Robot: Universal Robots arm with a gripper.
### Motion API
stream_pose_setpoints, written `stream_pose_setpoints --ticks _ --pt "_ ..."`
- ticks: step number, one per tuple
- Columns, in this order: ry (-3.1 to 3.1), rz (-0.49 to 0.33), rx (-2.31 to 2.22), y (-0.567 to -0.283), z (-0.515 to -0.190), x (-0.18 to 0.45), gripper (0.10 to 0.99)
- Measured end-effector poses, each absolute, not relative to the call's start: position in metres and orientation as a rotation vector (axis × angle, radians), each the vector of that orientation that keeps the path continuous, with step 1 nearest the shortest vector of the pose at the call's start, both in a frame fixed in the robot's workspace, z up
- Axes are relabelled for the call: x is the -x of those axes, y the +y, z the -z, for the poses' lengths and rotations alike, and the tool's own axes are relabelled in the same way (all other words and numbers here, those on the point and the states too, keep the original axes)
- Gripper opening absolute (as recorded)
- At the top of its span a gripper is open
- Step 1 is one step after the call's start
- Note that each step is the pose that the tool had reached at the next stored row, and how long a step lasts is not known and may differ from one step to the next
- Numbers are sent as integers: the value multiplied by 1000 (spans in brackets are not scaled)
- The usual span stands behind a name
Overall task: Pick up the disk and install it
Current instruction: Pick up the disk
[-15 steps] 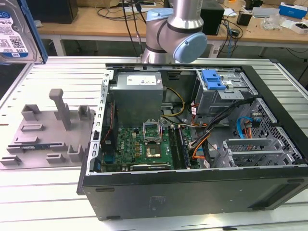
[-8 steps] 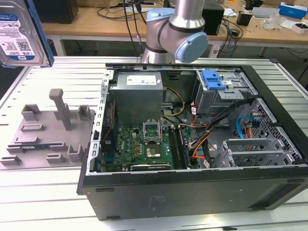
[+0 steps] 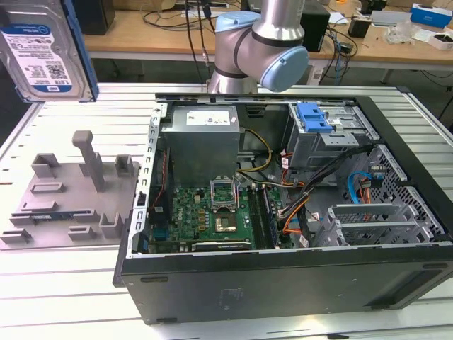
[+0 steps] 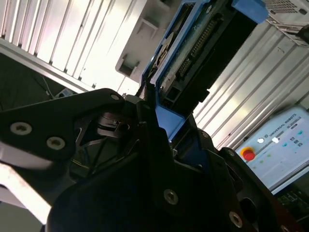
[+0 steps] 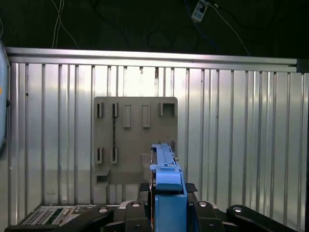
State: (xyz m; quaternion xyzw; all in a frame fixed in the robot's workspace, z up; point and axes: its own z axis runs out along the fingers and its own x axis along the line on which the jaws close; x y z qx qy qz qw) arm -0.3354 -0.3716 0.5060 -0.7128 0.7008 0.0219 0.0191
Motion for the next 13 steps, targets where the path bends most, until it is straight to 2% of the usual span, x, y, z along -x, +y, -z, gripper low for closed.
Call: stream_pose_setpoints --ticks 13 --pt "2175 -68 2212 -395 -506 270 365"
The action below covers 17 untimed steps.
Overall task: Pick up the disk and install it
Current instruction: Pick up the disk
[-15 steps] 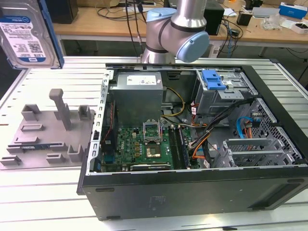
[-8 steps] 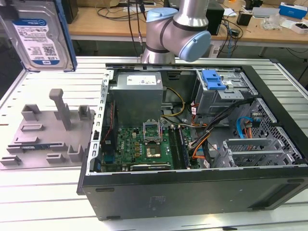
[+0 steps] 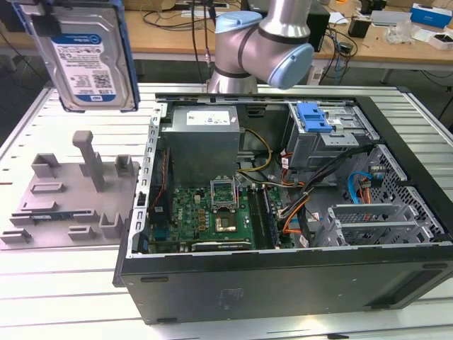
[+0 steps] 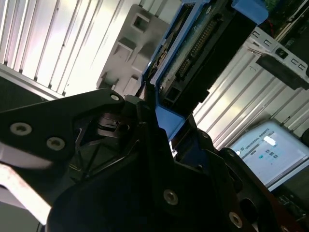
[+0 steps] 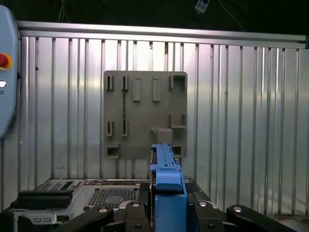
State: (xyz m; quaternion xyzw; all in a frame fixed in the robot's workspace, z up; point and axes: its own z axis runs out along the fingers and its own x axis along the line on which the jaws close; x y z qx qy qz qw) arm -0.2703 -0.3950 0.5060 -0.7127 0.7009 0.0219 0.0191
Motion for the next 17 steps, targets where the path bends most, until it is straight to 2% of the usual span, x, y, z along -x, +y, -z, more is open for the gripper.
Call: stream_pose_setpoints --ticks 17 --pt "2175 -68 2213 -426 -506 190 365"
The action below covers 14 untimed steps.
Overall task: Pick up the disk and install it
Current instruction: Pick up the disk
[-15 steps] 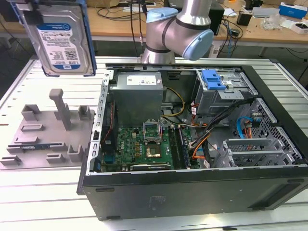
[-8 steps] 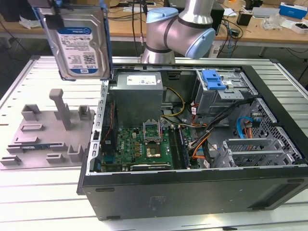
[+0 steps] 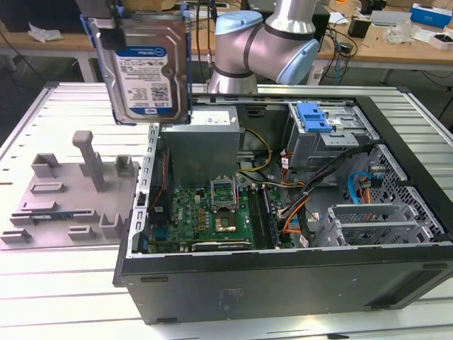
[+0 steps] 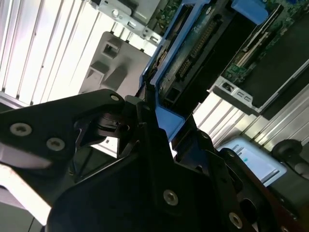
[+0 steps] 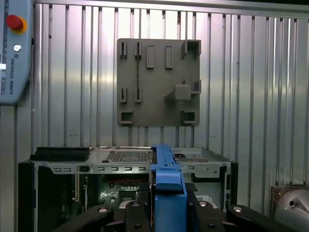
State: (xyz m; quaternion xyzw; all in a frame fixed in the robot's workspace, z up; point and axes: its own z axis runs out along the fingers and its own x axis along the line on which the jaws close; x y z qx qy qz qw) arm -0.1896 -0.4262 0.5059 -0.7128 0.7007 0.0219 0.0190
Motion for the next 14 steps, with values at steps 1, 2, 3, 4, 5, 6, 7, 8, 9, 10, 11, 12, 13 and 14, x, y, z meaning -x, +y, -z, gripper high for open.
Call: stream_pose_setpoints --ticks 1,2,3,4,5,6,7,8,9,10,11,12,13,14 --pt "2175 -68 2212 -428 -506 186 365" --pt "2175 -68 2212 -430 -506 181 365" --pt "2175 -68 2213 -432 -506 175 365" --pt "2175 -68 2212 -433 -506 172 365" --pt "2175 -68 2212 -436 -506 165 365" --pt "2175 -68 2213 -438 -506 161 365" --pt "2175 -68 2212 -439 -506 158 365" --pt "2175 -68 2212 -441 -506 153 365" --pt "2175 -68 2213 -443 -506 149 365" --pt "2175 -68 2212 -446 -506 143 365" --pt "2175 -68 2213 -448 -506 135 365" --pt "2175 -68 2212 -451 -505 128 365" --pt "2175 -68 2213 -452 -505 123 365" --pt "2175 -68 2212 -454 -505 119 365"
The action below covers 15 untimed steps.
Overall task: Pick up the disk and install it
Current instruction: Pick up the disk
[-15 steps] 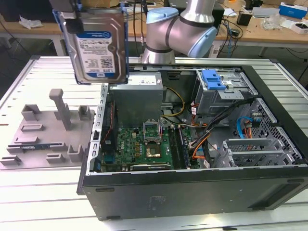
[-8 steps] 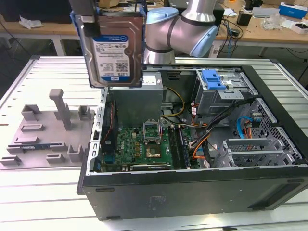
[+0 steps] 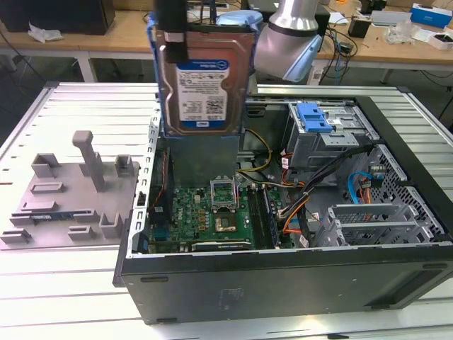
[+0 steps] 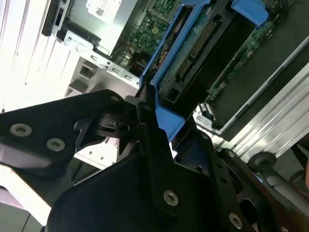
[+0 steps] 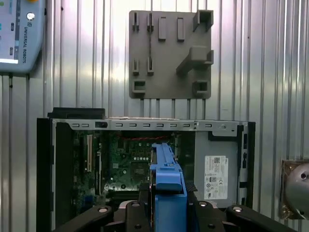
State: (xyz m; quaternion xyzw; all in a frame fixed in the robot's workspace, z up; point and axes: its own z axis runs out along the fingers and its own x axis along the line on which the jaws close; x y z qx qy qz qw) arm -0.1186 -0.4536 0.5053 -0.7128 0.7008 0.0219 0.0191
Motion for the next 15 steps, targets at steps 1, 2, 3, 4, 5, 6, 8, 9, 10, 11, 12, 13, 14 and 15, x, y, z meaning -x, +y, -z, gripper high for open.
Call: stream_pose_setpoints --ticks 1,2,3,4,5,6,8,9,10,11,12,13,14,15 --pt "2175 -68 2213 -456 -505 109 365" --pt "2175 -68 2213 -457 -505 104 365" --pt "2175 -68 2212 -458 -505 99 365" --pt "2175 -68 2213 -460 -505 92 365" --pt "2175 -68 2212 -461 -505 88 365" --pt "2175 -68 2212 -462 -505 83 365" --pt "2175 -68 2213 -466 -505 66 365" --pt "2175 -68 2212 -468 -504 54 365" --pt "2175 -68 2213 -469 -504 47 365" --pt "2175 -68 2212 -470 -504 43 365" --pt "2175 -68 2212 -471 -504 38 365" --pt "2175 -68 2213 -471 -504 35 365" --pt "2175 -68 2213 -472 -504 32 365" --pt "2175 -68 2212 -472 -504 30 365"
